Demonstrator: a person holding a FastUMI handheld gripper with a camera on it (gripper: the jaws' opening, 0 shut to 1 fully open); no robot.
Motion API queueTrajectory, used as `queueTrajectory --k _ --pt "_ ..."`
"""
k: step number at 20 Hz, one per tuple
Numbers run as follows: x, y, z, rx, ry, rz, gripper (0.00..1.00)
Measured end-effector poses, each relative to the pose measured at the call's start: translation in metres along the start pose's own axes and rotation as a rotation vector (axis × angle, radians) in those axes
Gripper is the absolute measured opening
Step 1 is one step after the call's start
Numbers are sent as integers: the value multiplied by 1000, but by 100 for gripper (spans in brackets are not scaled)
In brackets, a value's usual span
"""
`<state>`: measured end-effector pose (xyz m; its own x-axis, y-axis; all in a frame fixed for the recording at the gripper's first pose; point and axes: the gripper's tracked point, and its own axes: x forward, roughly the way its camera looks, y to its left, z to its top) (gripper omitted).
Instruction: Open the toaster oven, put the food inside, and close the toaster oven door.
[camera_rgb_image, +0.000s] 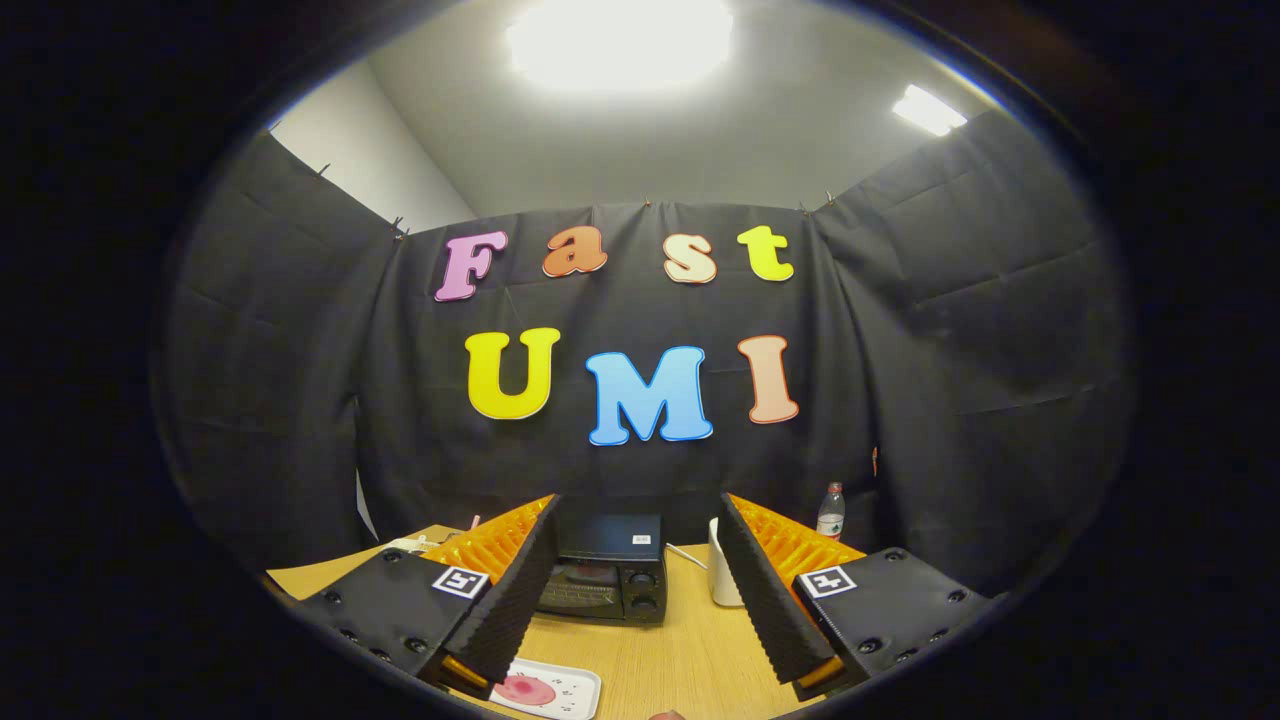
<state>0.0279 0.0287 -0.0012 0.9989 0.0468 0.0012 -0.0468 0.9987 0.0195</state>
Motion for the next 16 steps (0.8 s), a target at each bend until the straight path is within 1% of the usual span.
queueTrajectory --k 8,12,16 --pt "65 46 -13 15 10 86 97" --pt "100 73 -32 0 30 131 97" --pt "132 99 -61 19 72 162 97"
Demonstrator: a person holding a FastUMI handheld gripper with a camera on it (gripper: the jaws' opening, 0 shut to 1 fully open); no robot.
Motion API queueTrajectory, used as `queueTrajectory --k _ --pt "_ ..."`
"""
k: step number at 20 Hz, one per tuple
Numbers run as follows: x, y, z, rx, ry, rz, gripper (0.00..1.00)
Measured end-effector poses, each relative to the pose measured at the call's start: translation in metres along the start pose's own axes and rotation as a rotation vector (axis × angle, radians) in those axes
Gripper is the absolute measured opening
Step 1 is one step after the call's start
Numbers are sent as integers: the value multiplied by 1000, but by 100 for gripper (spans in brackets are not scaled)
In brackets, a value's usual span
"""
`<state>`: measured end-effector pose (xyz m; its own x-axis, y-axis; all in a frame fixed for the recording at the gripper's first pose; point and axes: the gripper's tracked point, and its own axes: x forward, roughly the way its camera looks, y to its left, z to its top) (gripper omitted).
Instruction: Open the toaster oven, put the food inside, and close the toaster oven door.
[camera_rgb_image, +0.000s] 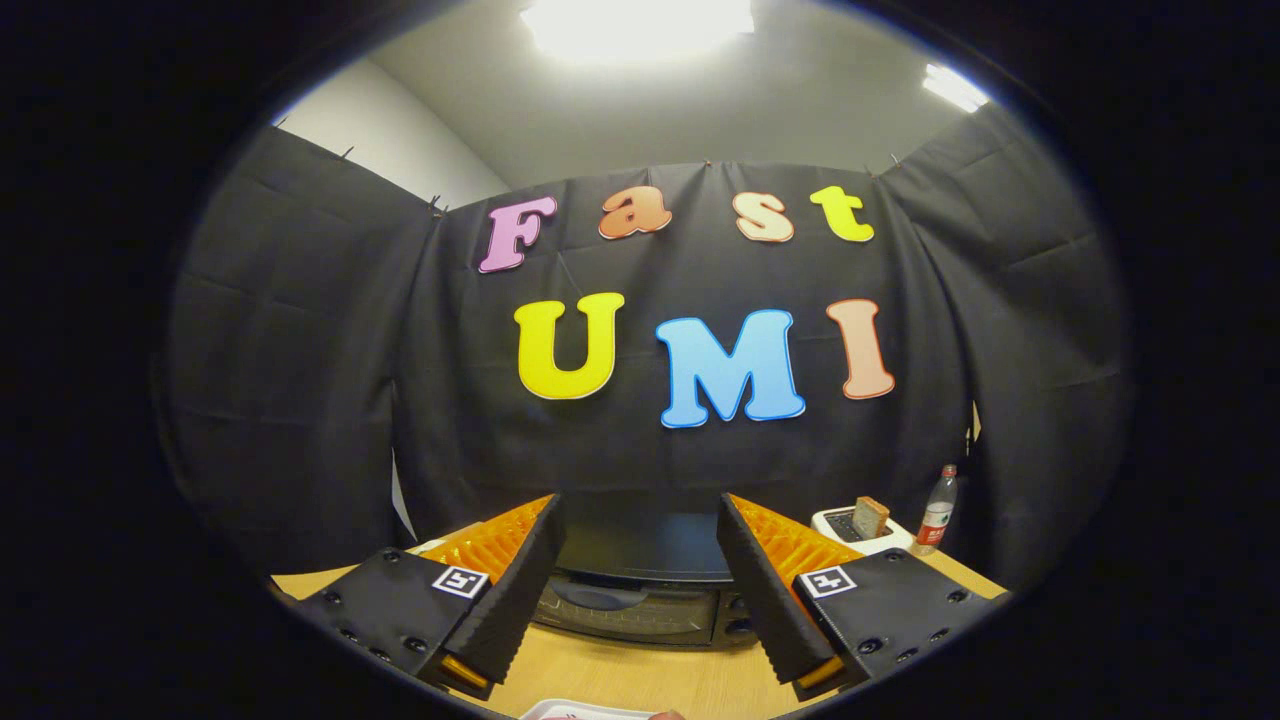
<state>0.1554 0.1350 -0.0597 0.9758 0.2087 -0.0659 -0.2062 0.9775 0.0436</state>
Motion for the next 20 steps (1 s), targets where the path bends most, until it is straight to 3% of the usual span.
queueTrajectory --k 11,20 --pt "85 39 -90 -14 154 26 97" --pt "128 37 -150 4 272 -51 97"
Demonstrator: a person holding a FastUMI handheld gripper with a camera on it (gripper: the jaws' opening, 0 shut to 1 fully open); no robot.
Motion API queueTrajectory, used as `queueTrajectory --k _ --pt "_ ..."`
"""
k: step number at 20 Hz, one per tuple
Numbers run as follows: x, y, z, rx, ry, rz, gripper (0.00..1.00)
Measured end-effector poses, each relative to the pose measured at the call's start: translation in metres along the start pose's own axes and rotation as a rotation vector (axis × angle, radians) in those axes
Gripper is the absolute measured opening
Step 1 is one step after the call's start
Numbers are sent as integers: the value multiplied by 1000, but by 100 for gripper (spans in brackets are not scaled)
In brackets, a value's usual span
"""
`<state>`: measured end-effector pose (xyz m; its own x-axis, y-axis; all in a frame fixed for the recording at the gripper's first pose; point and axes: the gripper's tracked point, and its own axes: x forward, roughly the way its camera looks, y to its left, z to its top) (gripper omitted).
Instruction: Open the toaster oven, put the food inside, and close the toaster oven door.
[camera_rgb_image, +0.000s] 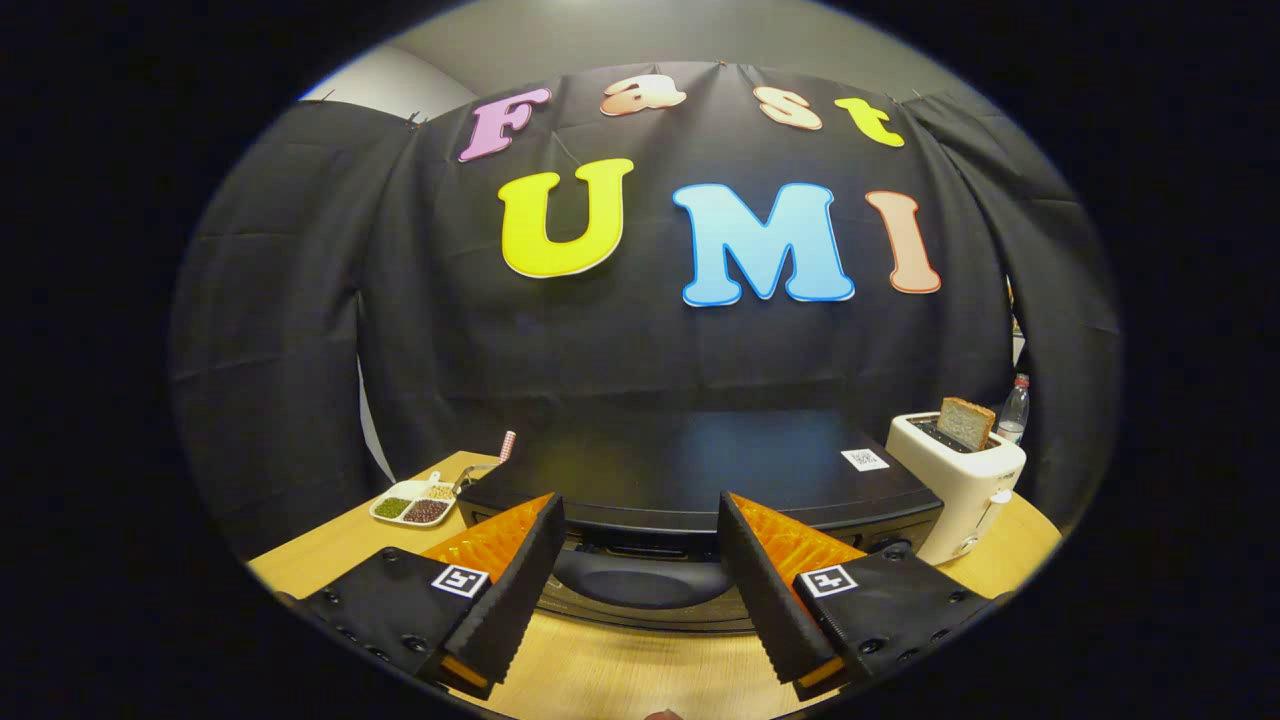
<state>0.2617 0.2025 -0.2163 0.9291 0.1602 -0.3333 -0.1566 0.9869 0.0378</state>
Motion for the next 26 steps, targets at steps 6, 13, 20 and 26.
queueTrajectory --k 6,13,20,26 --pt "6 2 -5 -77 -37 -39 96" --pt "-6 -1 -21 -66 -31 -29 99" --pt "-33 3 -39 -60 -34 -16 98" --pt "-60 10 -67 -82 2 4 98"
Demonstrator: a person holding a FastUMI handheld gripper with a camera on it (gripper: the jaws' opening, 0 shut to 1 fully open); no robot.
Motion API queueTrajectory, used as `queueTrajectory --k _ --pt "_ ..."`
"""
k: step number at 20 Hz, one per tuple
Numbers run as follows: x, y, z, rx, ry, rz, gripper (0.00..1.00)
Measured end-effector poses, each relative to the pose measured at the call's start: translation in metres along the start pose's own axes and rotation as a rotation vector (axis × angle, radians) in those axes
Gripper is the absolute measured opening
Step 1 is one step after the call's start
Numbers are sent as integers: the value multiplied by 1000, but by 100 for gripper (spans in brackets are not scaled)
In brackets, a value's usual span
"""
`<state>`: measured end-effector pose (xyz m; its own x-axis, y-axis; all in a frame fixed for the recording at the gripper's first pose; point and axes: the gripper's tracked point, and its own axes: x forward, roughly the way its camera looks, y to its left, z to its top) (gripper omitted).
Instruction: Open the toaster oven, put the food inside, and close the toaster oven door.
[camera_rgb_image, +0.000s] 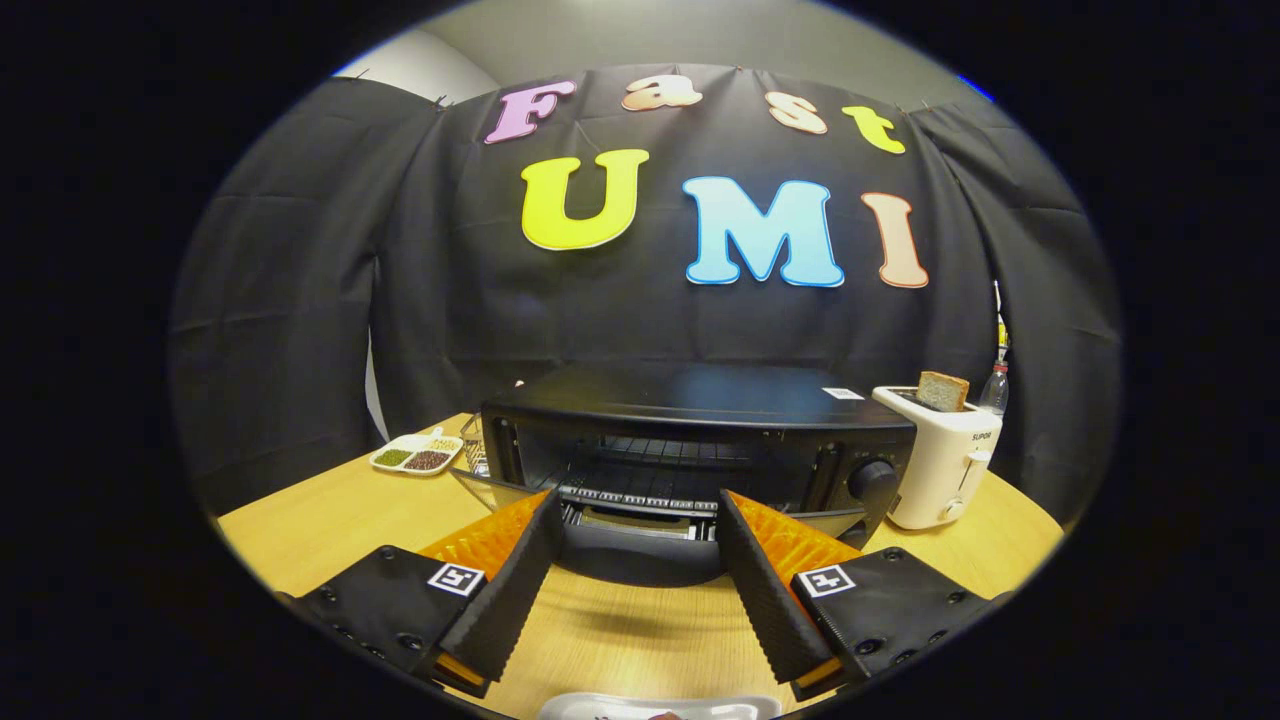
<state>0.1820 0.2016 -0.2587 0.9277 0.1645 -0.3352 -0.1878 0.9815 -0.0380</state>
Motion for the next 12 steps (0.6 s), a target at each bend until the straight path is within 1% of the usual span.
queueTrajectory --k 6,10,12 --pt "-21 4 -30 -31 62 12 98" --pt "-29 7 -40 78 102 27 98" --pt "-34 10 -46 72 130 38 98"
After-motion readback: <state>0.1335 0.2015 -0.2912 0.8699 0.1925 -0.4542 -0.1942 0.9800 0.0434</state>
